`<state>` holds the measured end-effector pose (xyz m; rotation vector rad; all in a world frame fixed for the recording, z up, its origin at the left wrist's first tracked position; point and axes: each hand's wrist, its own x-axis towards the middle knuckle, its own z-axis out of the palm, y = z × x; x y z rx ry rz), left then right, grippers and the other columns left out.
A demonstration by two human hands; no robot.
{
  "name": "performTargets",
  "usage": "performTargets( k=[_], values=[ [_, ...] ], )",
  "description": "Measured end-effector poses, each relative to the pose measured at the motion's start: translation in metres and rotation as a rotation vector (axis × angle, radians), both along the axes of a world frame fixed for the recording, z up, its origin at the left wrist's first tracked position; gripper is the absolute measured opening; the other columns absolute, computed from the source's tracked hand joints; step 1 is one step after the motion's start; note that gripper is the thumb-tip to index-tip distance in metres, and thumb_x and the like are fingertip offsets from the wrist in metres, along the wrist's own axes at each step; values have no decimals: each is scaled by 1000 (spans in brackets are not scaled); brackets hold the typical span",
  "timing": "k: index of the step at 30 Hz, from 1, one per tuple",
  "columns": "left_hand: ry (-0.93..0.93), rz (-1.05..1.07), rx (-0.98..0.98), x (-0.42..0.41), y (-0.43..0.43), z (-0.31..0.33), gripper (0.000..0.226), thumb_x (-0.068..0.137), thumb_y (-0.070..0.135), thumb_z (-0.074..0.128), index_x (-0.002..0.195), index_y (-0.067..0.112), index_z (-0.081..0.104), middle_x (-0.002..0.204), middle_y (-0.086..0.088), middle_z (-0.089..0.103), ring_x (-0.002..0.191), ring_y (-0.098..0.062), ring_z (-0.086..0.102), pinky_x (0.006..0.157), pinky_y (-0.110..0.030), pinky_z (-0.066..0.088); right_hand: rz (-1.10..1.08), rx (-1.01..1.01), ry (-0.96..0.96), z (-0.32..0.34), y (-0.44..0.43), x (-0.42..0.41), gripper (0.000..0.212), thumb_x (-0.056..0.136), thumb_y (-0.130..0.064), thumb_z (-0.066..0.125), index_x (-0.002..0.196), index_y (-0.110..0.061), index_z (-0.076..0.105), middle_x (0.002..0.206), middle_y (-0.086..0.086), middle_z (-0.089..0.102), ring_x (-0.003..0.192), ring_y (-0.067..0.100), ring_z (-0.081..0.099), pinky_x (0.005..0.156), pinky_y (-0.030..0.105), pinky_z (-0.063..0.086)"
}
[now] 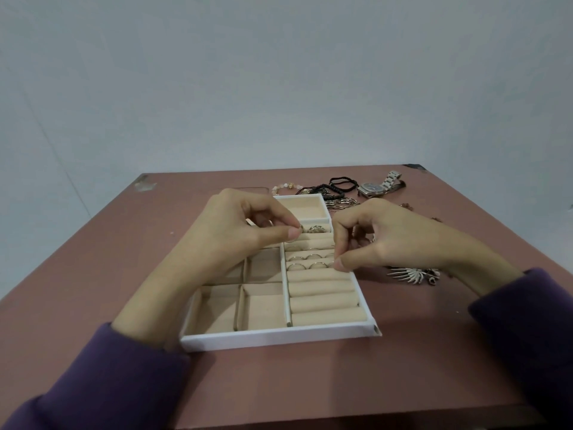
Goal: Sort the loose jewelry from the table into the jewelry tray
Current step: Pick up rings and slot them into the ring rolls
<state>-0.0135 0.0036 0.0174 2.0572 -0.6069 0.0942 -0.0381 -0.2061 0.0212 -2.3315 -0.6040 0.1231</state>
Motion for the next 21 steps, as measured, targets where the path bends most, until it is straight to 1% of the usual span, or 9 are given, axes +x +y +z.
performTargets(
  k=[2, 4, 7, 10, 13, 16, 18, 21],
  values=[
    [16, -14, -5, -1, -1, 0, 5, 68, 23, 79, 71, 25, 76, 61, 0, 62, 50, 1, 46, 52, -10, 36, 1, -2, 3, 0, 0, 1, 16, 72, -8, 75, 63, -13, 63, 59, -13, 62, 61, 8, 50, 61, 24, 42],
    [35, -34, 2, -1, -1, 0, 7, 68, 20, 79, 71, 25, 76, 58, 6, 61, 57, -1, 49, 55, -12, 37, 11, -7, 3, 0, 0, 2, 15, 72, -8, 75, 63, -13, 63, 59, -14, 62, 60, 5, 50, 60, 21, 42],
    [65, -71, -3, -2, -1, 0, 7, 69, 16, 78, 71, 23, 76, 58, 6, 61, 60, -3, 51, 60, -12, 40, 13, -5, 8, -1, -1, 2, 15, 73, -7, 74, 63, -13, 64, 57, -14, 60, 58, 3, 49, 58, 15, 38],
    [71, -103, 8, -5, 0, 1, 7, 70, 15, 78, 73, 21, 77, 58, 6, 63, 61, -3, 53, 62, -11, 41, 6, -10, 0, -2, -1, 3, 16, 74, -7, 73, 63, -14, 63, 59, -11, 59, 59, 4, 49, 59, 17, 38],
    [59, -134, 36, -6, 1, 3, 8, 70, 15, 77, 75, 21, 77, 58, 13, 65, 61, -1, 52, 60, -8, 40, 14, -22, -21, -3, -1, 2, 15, 76, -8, 71, 65, -14, 63, 61, -9, 59, 60, 3, 48, 60, 17, 39],
    [49, -143, 61, -8, 1, 5, 7, 69, 16, 78, 75, 20, 77, 53, 18, 61, 52, 3, 46, 51, -4, 33, 2, 22, -37, -2, 0, 2, 8, 83, -14, 66, 76, -19, 65, 66, -7, 59, 60, 3, 47, 60, 19, 40],
    [61, -145, 68, -10, 1, 5, 7, 68, 14, 79, 74, 17, 77, 48, 18, 57, 47, 3, 45, 49, -3, 31, -23, 70, -58, -2, 0, 2, 3, 84, -17, 65, 83, -20, 66, 67, -6, 54, 59, 2, 44, 59, 17, 39],
    [85, -156, 79, -13, 0, 4, 7, 66, 14, 80, 69, 18, 76, 49, 12, 58, 46, 2, 44, 49, -6, 33, -43, 86, -77, -3, -1, 3, 3, 84, -20, 66, 85, -23, 67, 67, -6, 51, 60, 5, 44, 60, 17, 38]
  ],
)
